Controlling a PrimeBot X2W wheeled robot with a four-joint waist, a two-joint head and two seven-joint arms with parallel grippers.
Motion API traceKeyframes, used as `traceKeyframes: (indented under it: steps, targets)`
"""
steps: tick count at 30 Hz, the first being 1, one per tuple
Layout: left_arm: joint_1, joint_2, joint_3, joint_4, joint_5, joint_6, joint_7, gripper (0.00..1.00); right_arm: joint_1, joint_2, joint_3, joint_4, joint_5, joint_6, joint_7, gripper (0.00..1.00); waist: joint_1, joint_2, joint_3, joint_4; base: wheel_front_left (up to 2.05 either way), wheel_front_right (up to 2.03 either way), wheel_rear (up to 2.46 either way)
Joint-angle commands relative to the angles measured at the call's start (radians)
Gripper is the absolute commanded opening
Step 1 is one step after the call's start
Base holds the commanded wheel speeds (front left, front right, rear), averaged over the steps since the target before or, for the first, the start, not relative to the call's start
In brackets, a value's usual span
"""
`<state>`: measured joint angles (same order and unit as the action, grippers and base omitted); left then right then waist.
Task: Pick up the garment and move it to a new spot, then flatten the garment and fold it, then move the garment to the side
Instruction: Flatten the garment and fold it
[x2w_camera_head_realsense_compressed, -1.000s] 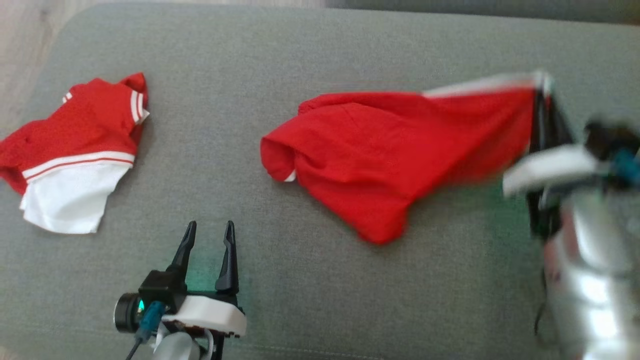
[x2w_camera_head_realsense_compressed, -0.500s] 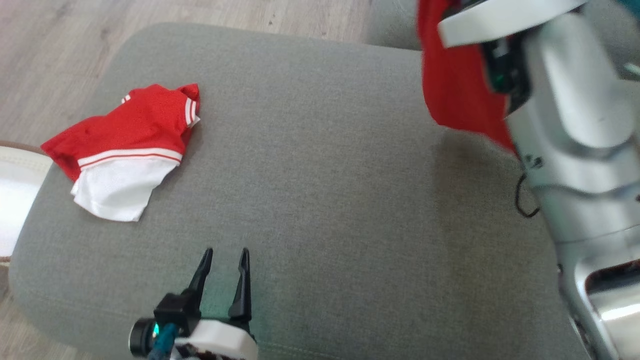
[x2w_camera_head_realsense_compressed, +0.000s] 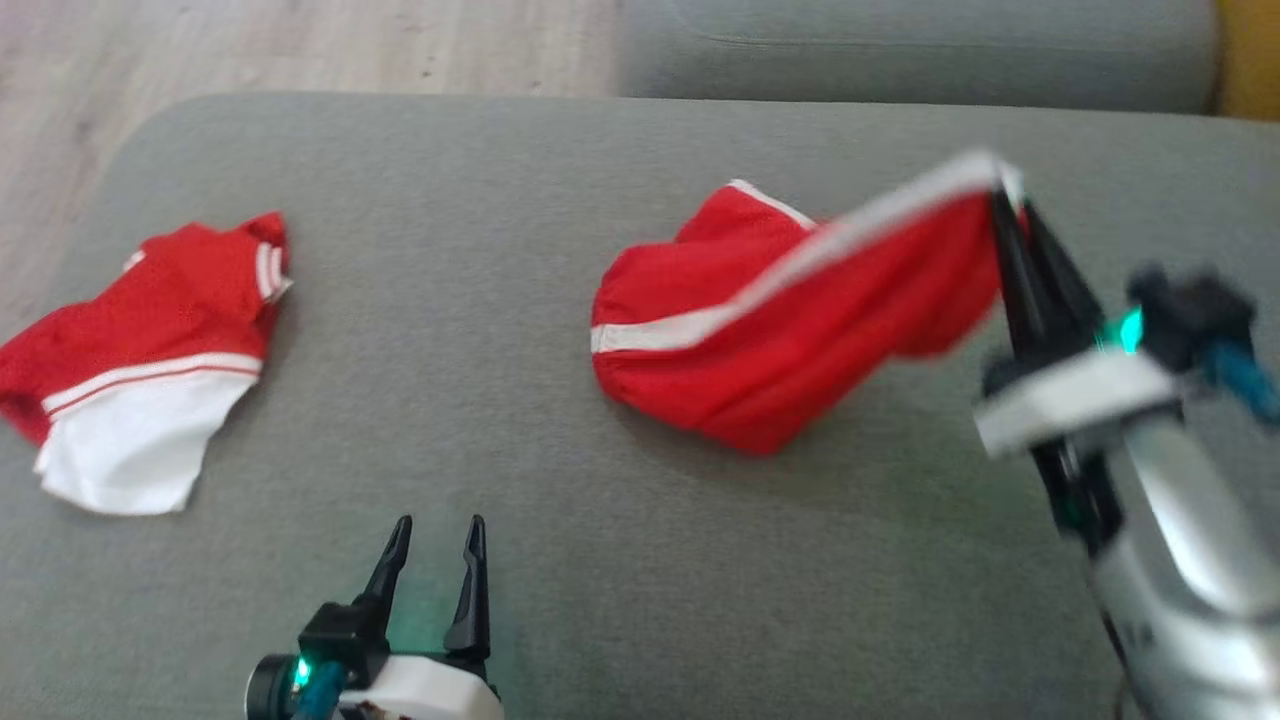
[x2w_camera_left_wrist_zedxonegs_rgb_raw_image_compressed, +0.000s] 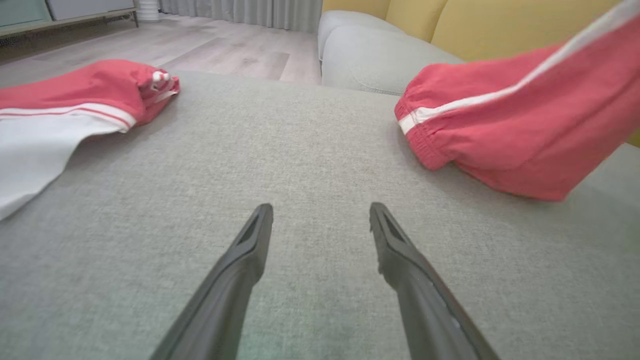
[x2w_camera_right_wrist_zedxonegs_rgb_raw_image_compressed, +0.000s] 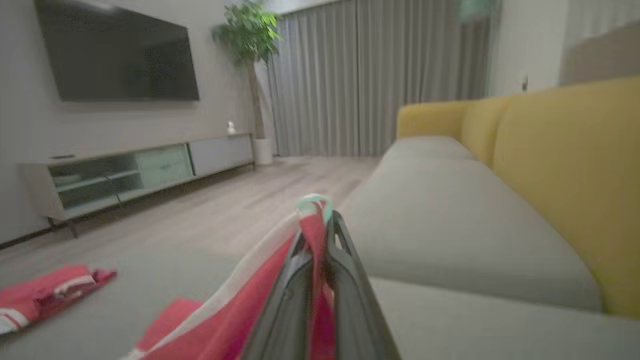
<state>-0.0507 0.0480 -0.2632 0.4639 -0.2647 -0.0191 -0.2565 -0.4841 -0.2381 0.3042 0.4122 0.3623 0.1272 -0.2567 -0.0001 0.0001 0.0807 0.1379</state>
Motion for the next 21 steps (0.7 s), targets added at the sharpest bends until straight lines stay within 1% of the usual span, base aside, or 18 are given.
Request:
traceKeyframes:
  steps: [1,5,6,7,8,11,12,13,14,18,21]
  targets:
    - [-0.031,0.002,0.031,-0.026,0.008,-0.004,-0.005,1.0,0.042,-0.013,-0.017,-0.027,-0.008,0.003,-0.005,0.0,0.0001,-0.0001,0.005,-0.031,0.0,0.0,0.0]
    - [-0.045,0.002,0.035,-0.025,0.014,-0.006,-0.005,1.0,0.167,-0.012,-0.108,-0.006,-0.039,0.003,-0.005,0.0,0.0001,-0.0001,0.011,-0.056,0.0,0.0,0.0]
    - [-0.046,0.002,0.037,-0.025,0.014,-0.006,-0.005,1.0,0.189,-0.007,-0.137,0.004,-0.051,0.003,-0.005,0.04,0.0001,-0.0001,0.011,-0.061,0.0,0.0,0.0]
    - [-0.046,0.002,0.038,-0.025,0.014,-0.006,-0.005,1.0,0.209,-0.003,-0.166,0.021,-0.071,0.003,-0.005,0.53,0.0001,-0.0001,0.01,-0.065,0.0,0.0,0.0]
    - [-0.046,0.002,0.039,-0.024,0.014,-0.006,-0.005,1.0,0.224,0.005,-0.192,0.037,-0.087,0.003,-0.005,1.0,0.0001,-0.0001,0.009,-0.068,0.0,0.0,0.0]
    - [-0.046,0.002,0.046,-0.02,0.019,0.0,-0.005,1.0,0.248,0.033,-0.285,0.074,-0.156,0.003,-0.005,1.0,0.0001,-0.0001,0.005,-0.076,0.0,0.0,0.0]
    - [-0.046,0.002,0.046,-0.02,0.019,0.0,-0.005,1.0,0.248,0.033,-0.285,0.074,-0.156,0.003,-0.005,1.0,0.0001,-0.0001,0.005,-0.076,0.0,0.0,0.0]
    - [-0.044,0.002,0.053,-0.018,0.024,0.007,-0.005,1.0,0.254,0.064,-0.338,0.069,-0.204,0.003,-0.005,1.0,0.0001,-0.0001,0.001,-0.078,0.0,0.0,0.0]
    - [-0.043,0.002,0.059,-0.019,0.026,0.011,-0.005,1.0,0.256,0.087,-0.358,0.054,-0.215,0.003,-0.005,1.0,0.0001,-0.0001,0.0,-0.078,0.0,0.0,0.0]
    - [-0.04,0.002,0.083,-0.031,0.032,0.024,-0.005,1.0,0.28,0.149,-0.374,-0.019,-0.249,0.003,-0.005,1.0,0.0001,-0.0001,-0.01,-0.078,0.0,0.0,0.0]
    - [-0.035,0.002,0.102,-0.043,0.038,0.028,-0.005,1.0,0.305,0.173,-0.356,-0.049,-0.254,0.003,-0.005,1.0,0.0001,-0.0001,-0.021,-0.076,0.0,0.0,0.0]
